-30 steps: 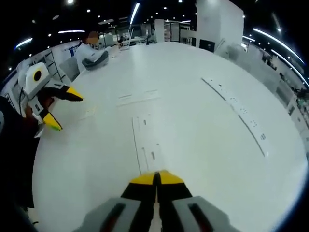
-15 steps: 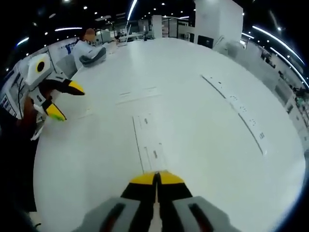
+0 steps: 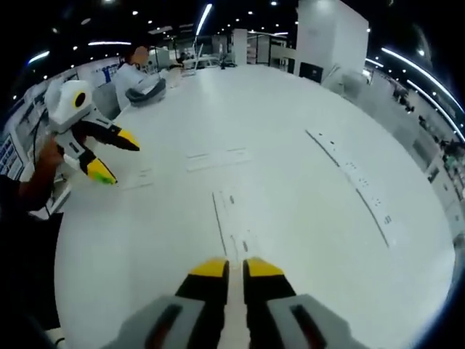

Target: Locate the socket holder cover, grip the socket holder cover, clip it into the socket holder slot.

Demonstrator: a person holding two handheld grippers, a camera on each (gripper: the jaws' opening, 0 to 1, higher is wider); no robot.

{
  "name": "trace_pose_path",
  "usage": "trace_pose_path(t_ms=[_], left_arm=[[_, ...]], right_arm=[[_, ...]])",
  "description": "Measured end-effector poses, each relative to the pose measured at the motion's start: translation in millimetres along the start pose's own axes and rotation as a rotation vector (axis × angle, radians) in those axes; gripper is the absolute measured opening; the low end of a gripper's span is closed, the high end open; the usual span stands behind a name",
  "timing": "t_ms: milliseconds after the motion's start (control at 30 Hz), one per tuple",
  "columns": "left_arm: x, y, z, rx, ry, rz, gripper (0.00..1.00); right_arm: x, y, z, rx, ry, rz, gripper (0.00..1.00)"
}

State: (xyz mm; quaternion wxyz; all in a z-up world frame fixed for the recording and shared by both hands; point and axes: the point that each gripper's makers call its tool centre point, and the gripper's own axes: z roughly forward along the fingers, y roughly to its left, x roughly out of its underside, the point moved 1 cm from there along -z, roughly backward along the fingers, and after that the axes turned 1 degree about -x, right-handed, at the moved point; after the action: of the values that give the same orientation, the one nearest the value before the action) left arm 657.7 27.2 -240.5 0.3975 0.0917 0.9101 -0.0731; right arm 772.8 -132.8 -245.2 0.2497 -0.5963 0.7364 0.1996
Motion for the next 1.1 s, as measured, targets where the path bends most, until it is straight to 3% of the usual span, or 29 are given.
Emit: trace_pose_path(t_ms=[133, 233, 300, 600, 733, 833, 1100], left_arm=[[0.8, -9.0, 2, 0.057, 0.035, -0.062, 0.47], [2.4, -8.5, 6, 0.061, 0.050, -0.072, 0.47], [7.4, -2.2, 8, 0.028, 0.108, -0.065, 0.47], [10.2, 0.8, 14, -0.045, 0.240, -0.005, 0.47], [13.9, -4.3, 19, -0.041, 0.288, -0.003, 0.47], [21.4, -3.0, 21, -0.062, 0.360, 0.006, 0.46], [28.5, -4.2, 22, -0.072, 0.468, 0.011, 0.45]], right_arm=[[-9.3, 14, 3, -0.025, -0.002, -0.038, 0.12], [-13.8, 25, 7, -0.029, 0.013, -0.077, 0.12], [-17.0, 34, 10, -0.035, 0.021, -0.102, 0.12], [-32.4, 63, 15, -0.065, 0.030, -0.183, 0.16], [-32.1, 70, 14, -0.058, 0.045, -0.209, 0.16], [-30.0, 73, 13, -0.052, 0.061, -0.226, 0.16], [-29.9, 79, 17, -0.088, 0.092, -0.245, 0.15]])
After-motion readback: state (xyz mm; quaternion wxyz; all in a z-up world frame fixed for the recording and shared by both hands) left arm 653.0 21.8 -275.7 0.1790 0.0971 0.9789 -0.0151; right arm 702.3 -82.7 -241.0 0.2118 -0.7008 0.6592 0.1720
